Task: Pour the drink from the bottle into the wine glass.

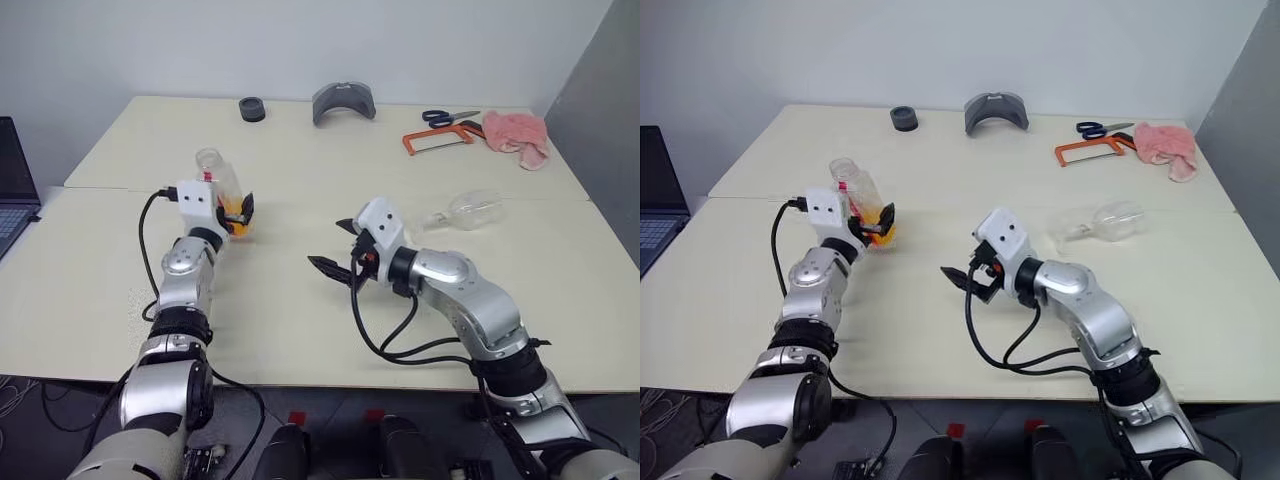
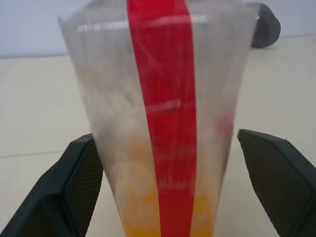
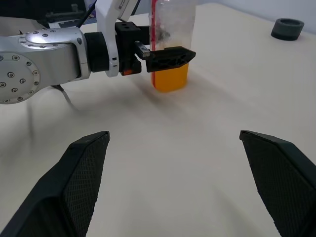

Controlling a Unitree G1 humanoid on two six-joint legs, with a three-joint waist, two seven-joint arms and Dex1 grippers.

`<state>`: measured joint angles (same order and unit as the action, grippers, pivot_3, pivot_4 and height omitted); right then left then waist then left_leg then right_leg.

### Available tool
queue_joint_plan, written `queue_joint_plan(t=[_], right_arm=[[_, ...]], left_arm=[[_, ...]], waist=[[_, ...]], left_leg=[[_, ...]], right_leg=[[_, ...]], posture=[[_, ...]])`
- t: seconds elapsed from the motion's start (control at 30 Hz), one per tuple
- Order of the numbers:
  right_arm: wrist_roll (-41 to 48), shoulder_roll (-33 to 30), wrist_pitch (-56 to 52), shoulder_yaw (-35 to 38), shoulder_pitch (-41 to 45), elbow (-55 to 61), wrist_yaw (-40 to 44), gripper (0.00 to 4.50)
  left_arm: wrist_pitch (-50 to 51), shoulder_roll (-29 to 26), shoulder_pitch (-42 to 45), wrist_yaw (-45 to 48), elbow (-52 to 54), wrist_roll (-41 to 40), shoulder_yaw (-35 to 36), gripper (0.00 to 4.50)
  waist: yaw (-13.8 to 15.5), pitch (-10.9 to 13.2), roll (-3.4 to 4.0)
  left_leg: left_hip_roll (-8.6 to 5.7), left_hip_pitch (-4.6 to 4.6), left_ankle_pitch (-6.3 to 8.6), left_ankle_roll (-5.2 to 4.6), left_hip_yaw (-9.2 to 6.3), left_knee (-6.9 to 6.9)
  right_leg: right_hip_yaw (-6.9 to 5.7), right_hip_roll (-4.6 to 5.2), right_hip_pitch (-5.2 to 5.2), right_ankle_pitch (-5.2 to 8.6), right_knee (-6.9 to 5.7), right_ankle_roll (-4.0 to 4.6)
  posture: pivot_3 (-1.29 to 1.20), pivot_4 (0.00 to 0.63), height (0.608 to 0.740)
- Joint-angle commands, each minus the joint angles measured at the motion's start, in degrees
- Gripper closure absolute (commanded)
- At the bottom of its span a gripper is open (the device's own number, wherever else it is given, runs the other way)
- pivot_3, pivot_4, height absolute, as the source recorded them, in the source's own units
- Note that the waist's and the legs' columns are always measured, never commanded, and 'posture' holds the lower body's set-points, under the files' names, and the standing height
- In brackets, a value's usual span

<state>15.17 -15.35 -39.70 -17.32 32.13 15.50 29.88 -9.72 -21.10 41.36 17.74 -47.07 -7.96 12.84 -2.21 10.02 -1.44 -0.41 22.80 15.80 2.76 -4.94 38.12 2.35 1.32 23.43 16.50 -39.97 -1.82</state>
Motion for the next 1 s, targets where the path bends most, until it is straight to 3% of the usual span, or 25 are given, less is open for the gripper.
queue_joint_plan(t=[0.03, 0.43, 0.57, 0.73, 1.0], right_arm=[[-0.1, -0.3, -0.2, 0.8, -0.7, 3.8, -0.2, 0.00], [1.1, -2.6, -3.9, 3.8, -10.4, 11.4, -1.9, 0.00], [6.7, -2.2, -9.7, 11.4, -17.3, 17.3, -3.6, 0.00], [19.9, 2.2, -19.0, 27.6, -20.8, 18.3, -7.2, 0.00], [26.9, 11.6, -23.8, 46.6, -11.3, 5.5, -25.8, 0.00]], left_arm=[[1.9, 0.3, -2.3, -0.5, 5.7, -2.0, 1.2, 0.03], [12.4, 1.2, -17.7, -0.7, 25.5, -3.4, 0.4, 0.03], [16.6, 0.2, -26.0, 5.7, 36.9, -5.1, -2.7, 0.03], [21.1, -2.4, -31.3, 18.3, 47.2, -10.7, -7.3, 0.03], [22.0, -8.2, -25.8, 32.8, 49.2, -11.9, -13.2, 0.03]], waist=[[0.0, 0.0, 0.00], [0.1, 0.0, -0.02], [0.2, 0.0, -0.02], [0.4, 0.0, -0.02], [0.2, 0.0, 0.01]], left_leg=[[0.01, 0.00, 0.00, 0.00, 0.00, 0.00], [0.08, 0.00, 0.01, -0.02, -0.01, -0.01], [0.10, 0.01, 0.02, -0.03, -0.02, -0.06], [0.12, -0.11, 0.03, -0.05, -0.02, -0.05], [0.03, -0.29, 0.03, -0.05, 0.27, -0.12]], right_leg=[[0.01, 0.00, 0.00, 0.00, 0.00, 0.00], [0.02, 0.04, -0.02, 0.00, 0.00, 0.00], [0.03, 0.08, -0.04, 0.00, 0.06, 0.00], [0.02, 0.05, -0.21, 0.01, 0.04, 0.00], [0.16, -0.17, -0.24, 0.01, 0.02, -0.01]], posture=[[0.00, 0.150, 0.740], [0.00, 0.150, 0.740], [0.00, 0.150, 0.740], [0.00, 0.150, 0.740], [0.00, 0.150, 0.740]])
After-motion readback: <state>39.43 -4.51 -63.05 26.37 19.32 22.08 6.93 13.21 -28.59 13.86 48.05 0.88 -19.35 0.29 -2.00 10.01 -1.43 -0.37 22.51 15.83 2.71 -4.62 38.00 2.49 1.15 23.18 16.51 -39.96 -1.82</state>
